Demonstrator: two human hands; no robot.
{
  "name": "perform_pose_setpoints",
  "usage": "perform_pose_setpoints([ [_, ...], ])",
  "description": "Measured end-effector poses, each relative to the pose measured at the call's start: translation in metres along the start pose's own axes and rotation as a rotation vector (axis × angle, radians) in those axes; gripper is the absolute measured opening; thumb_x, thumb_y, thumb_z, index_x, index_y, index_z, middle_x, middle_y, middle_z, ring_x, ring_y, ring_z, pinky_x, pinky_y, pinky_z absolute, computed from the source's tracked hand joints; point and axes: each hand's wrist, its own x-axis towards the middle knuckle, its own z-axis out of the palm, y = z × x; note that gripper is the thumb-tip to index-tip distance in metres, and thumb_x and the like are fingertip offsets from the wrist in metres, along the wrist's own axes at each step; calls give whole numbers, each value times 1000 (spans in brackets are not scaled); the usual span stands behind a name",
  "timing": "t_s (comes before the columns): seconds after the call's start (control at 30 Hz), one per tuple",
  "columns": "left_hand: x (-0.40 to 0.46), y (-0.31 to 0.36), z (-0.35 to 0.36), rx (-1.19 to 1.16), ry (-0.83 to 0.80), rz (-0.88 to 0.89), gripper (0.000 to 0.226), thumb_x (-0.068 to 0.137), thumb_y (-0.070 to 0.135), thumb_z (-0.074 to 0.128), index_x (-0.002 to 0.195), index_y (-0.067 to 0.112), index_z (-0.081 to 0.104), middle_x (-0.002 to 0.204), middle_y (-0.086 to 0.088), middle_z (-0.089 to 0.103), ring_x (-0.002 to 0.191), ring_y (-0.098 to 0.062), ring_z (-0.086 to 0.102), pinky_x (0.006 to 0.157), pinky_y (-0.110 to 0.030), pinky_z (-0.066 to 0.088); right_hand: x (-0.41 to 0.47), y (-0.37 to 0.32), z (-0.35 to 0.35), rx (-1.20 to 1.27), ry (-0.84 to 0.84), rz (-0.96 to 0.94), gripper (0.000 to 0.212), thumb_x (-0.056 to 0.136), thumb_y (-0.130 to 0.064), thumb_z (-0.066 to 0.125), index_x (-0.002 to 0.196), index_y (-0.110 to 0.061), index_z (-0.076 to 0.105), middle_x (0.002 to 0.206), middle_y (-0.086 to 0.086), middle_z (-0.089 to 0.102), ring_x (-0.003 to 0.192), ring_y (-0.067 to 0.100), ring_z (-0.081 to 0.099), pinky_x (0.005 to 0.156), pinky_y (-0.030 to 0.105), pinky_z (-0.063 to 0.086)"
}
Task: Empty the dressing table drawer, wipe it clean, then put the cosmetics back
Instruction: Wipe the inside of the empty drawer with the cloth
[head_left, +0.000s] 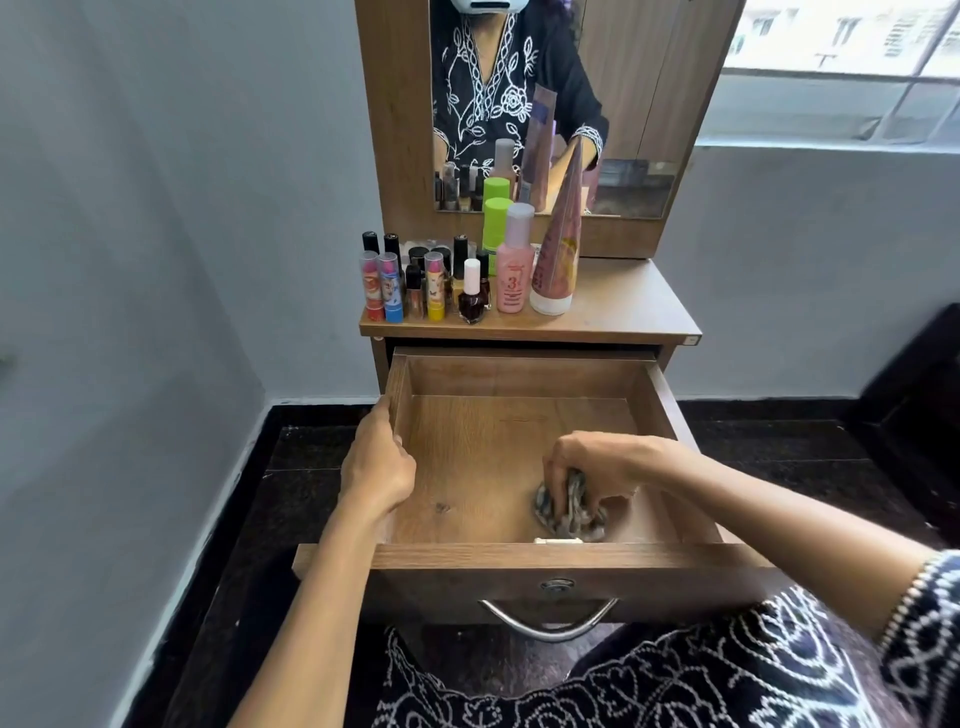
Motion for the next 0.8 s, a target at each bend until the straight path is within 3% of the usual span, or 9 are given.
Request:
perform_pose_setpoints([
  [0.1, 1, 2, 0, -4, -3, -8, 58, 96, 4, 38, 147, 18, 16, 153, -5, 24, 138, -26, 29, 108, -37, 31, 9, -6, -11, -46, 180, 82, 42, 62, -15, 85, 101, -25, 73, 110, -2, 69, 99, 18, 65, 79, 26, 54],
  [0.17, 2, 1, -1, -10, -4, -7, 58, 96, 4, 37, 148, 18, 16, 153, -5, 24, 137, -26, 30, 107, -36, 31, 14, -15, -9, -101, 232, 101, 46, 63, -23, 84, 107, -27, 69, 110, -1, 68, 97, 19, 63, 76, 24, 51],
  [0.27, 1, -1, 0, -11, -2, -2, 56, 97, 5, 37, 147, 19, 17, 152, -5, 25, 137, -26, 30, 107, -36, 31, 10, -25, 11, -135, 89, -2, 37, 68, -13, 75, 101, -29, 68, 105, -5, 69, 86, 17, 63, 62, 16, 45],
  [0.37, 1, -2, 0, -7, 3, 3, 55, 97, 5, 37, 147, 18, 18, 152, -5, 26, 137, -26, 31, 107, -36, 31, -5, -20, 21, -149, 5, -23, 40, 69, -2, 72, 101, -25, 67, 114, -4, 66, 100, 20, 64, 78, 26, 52],
  [0.47, 0, -1, 1, -9, 3, 13, 55, 97, 5, 37, 147, 18, 19, 151, -6, 28, 136, -26, 32, 106, -36, 32, -7, -4, 10, -125, 11, 63, 41, 61, -12, 82, 98, -27, 69, 113, -6, 66, 100, 18, 63, 74, 21, 47],
  [0.57, 1, -2, 0, -12, 1, 15, 56, 96, 4, 36, 147, 18, 18, 150, -7, 29, 135, -26, 34, 105, -36, 33, 4, 18, -2, -133, 204, 159, 52, 66, -23, 81, 115, -24, 64, 115, 0, 65, 102, 20, 62, 74, 20, 44],
  [0.63, 0, -1, 0, -11, -2, 11, 55, 97, 5, 36, 147, 18, 17, 151, -6, 28, 136, -26, 33, 106, -36, 32, 16, 31, -7, -101, 355, 258, 52, 77, -24, 74, 126, -18, 57, 122, 9, 61, 109, 28, 59, 85, 27, 47],
  [0.7, 0, -1, 0, -8, -7, 7, 56, 97, 5, 36, 147, 18, 17, 152, -6, 26, 136, -26, 31, 107, -36, 31, 27, 35, -10, -69, 401, 344, 50, 85, -23, 65, 132, -15, 51, 130, 13, 55, 117, 32, 54, 95, 35, 47],
  [0.8, 1, -1, 0, -6, -5, 3, 56, 97, 5, 36, 148, 18, 16, 152, -6, 25, 137, -26, 31, 107, -36, 32, 32, 26, -13, -96, 382, 363, 48, 87, -22, 61, 133, -14, 51, 131, 12, 55, 120, 30, 52, 96, 35, 45],
])
